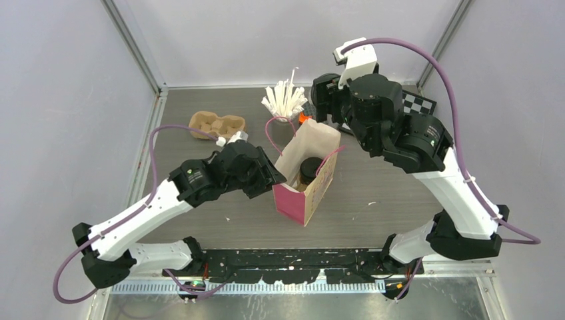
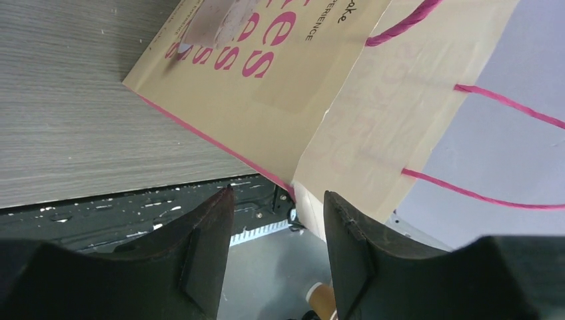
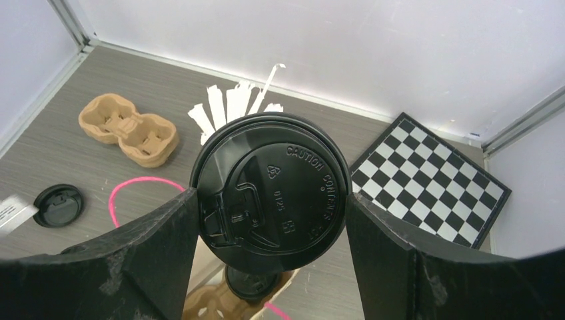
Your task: Pack the takeout coffee
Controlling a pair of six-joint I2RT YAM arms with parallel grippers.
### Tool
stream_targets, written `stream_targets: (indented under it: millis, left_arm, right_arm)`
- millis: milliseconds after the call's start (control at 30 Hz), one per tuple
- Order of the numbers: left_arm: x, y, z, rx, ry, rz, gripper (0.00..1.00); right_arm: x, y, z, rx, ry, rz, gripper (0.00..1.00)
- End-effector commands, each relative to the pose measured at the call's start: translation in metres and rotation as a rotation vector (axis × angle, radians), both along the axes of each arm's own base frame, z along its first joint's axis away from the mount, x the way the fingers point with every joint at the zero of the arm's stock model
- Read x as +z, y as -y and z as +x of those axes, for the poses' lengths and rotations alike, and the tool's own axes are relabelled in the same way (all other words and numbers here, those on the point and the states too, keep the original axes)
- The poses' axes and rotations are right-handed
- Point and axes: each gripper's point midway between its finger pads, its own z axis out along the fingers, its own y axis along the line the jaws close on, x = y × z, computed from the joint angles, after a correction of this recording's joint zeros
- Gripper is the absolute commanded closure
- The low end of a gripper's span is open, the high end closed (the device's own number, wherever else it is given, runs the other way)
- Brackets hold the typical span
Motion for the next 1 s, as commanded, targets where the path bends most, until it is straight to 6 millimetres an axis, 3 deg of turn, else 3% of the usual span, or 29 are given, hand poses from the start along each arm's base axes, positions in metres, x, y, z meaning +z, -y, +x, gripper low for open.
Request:
stream_targets:
  millis: [0,167,367,500,700,833,967]
  left_arm:
    - [0.018,0.005,0.006,-0.057,0.07,0.037,0.48]
    - [0.022,-0.014,0.012,-0.094,0.159,0.156,0.64]
    - [0.037,-0.05,0.026,-0.103,0.258,0.197,0.93]
    - [0.039,-0.066,0.037,-0.149,0.248,0.218,1.0]
    - [0.048,-0.066,0.045,-0.282,0.213,0.255,1.0]
    - [0.062,-0.046,0.031,-0.257,0.096,0.098,0.79]
    - [0.072,-0.047,0.02,-0.079,0.02,-0.028,0.66]
  right_arm:
    - [0.002,0.014,-0.013,0.004,-0.006,0.052,0.25]
    - [-0.013,0.013,-0.029,0.074,-0.07,0.071,0.25]
    - [-0.034,0.031,-0.037,0.015,-0.149,0.043,0.24]
    - [-0.04,0.035,-0.041,0.003,-0.168,0.045,0.24]
    - [-0.041,0.045,-0.042,-0.025,-0.171,0.025,0.25]
    - [-0.041,0.053,-0.042,-0.054,-0.164,0.004,0.24]
    - [-0.035,0.058,-0.041,-0.07,-0.144,0.016,0.24]
